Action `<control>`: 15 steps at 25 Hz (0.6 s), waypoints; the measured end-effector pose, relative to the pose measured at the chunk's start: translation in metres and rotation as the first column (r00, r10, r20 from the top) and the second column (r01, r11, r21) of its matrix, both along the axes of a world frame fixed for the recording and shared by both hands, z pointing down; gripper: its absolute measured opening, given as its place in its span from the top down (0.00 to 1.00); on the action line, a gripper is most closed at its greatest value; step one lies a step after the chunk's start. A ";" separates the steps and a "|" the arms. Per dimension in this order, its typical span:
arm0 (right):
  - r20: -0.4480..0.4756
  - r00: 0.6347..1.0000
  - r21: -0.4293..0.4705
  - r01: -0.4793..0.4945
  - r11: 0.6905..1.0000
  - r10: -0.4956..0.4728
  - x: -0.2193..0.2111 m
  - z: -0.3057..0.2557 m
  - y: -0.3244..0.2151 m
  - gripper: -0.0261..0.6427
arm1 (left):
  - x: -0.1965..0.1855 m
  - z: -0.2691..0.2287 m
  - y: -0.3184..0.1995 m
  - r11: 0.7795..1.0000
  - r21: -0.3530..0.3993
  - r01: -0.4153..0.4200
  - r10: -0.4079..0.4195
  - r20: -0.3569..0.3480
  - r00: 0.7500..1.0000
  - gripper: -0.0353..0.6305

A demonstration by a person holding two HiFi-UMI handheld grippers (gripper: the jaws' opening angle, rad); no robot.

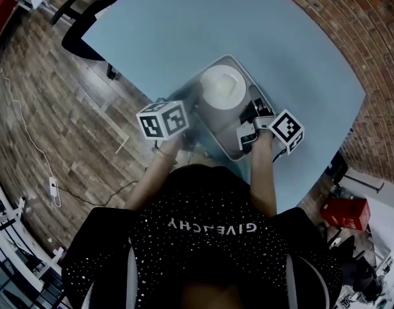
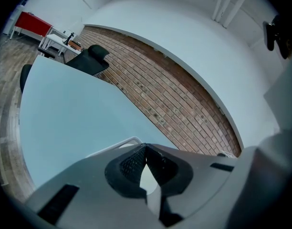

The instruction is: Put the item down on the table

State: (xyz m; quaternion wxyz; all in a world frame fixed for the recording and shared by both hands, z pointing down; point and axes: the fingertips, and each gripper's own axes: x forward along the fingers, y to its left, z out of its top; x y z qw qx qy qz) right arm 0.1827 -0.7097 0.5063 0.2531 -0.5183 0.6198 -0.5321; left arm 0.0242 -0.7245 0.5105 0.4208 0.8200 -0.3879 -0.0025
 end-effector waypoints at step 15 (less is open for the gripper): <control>0.141 0.990 0.066 0.016 0.998 -0.025 -0.009 -0.019 0.006 0.94 | -0.012 -0.012 0.012 1.000 0.023 0.008 -0.008 0.002 1.000 0.93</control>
